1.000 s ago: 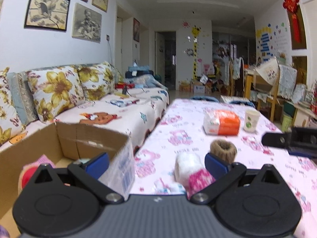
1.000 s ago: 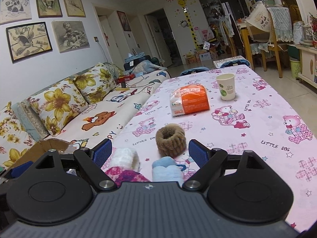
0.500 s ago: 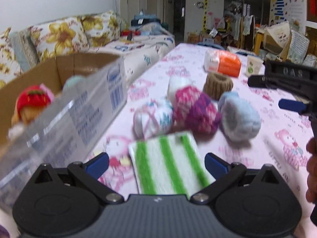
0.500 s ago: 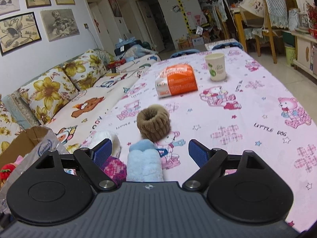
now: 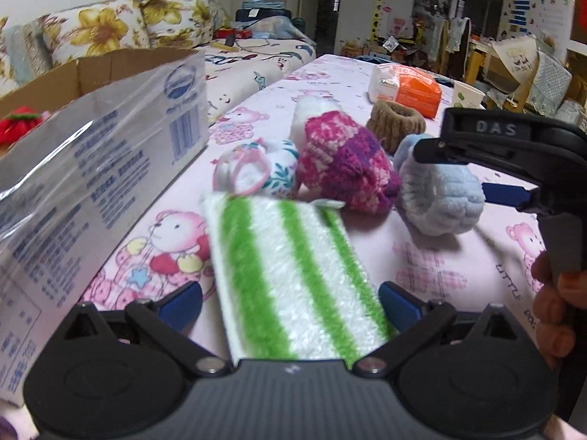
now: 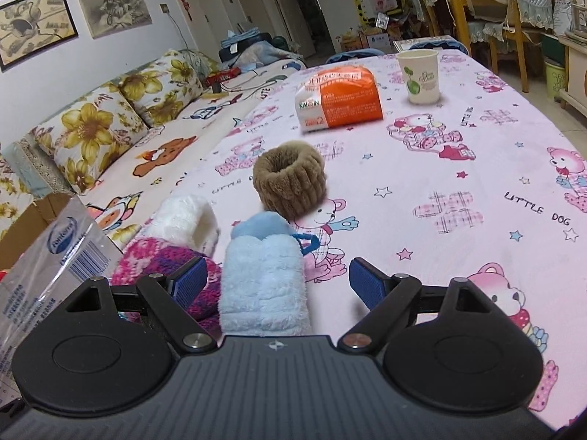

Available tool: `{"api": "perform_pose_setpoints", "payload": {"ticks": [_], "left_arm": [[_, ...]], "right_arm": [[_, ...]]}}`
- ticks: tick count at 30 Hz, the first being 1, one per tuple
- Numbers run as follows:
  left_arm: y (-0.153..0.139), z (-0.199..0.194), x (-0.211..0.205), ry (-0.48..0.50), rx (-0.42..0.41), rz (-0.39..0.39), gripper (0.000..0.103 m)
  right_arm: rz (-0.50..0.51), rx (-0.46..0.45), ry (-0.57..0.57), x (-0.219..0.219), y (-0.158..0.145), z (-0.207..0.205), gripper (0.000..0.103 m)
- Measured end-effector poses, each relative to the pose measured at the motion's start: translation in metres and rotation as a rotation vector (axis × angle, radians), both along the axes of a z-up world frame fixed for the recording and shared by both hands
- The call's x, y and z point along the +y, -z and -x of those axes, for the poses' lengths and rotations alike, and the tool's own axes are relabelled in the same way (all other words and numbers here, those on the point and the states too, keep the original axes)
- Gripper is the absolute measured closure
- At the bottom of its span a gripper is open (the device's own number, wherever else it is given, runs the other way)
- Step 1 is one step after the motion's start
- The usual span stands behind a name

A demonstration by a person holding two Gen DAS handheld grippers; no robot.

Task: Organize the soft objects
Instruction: 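Close left tool on green striped cloth while right tool grasps light blue fuzzy slipper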

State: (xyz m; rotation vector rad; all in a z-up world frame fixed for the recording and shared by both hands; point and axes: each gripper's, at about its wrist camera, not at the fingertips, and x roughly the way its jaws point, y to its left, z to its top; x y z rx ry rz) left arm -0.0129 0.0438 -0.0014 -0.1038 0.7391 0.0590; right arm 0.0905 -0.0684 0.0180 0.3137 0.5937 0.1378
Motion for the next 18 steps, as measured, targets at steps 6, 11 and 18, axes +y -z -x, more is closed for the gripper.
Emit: {"api": "perform_pose_setpoints", "payload": {"ticks": [6, 11, 18], "left_arm": [[-0.002, -0.004, -0.005, 0.047, -0.020, -0.016, 0.020], [-0.005, -0.007, -0.002, 0.062, -0.023, 0.017, 0.028], [-0.007, -0.014, 0.001, 0.073, -0.021, 0.057, 0.037]], "right_arm": [[0.037, -0.002, 0.000, 0.002, 0.004, -0.001, 0.003], [0.028, 0.007, -0.022, -0.002, 0.006, -0.002, 0.025], [0.021, 0.015, -0.074, 0.003, 0.004, 0.001, 0.051]]}}
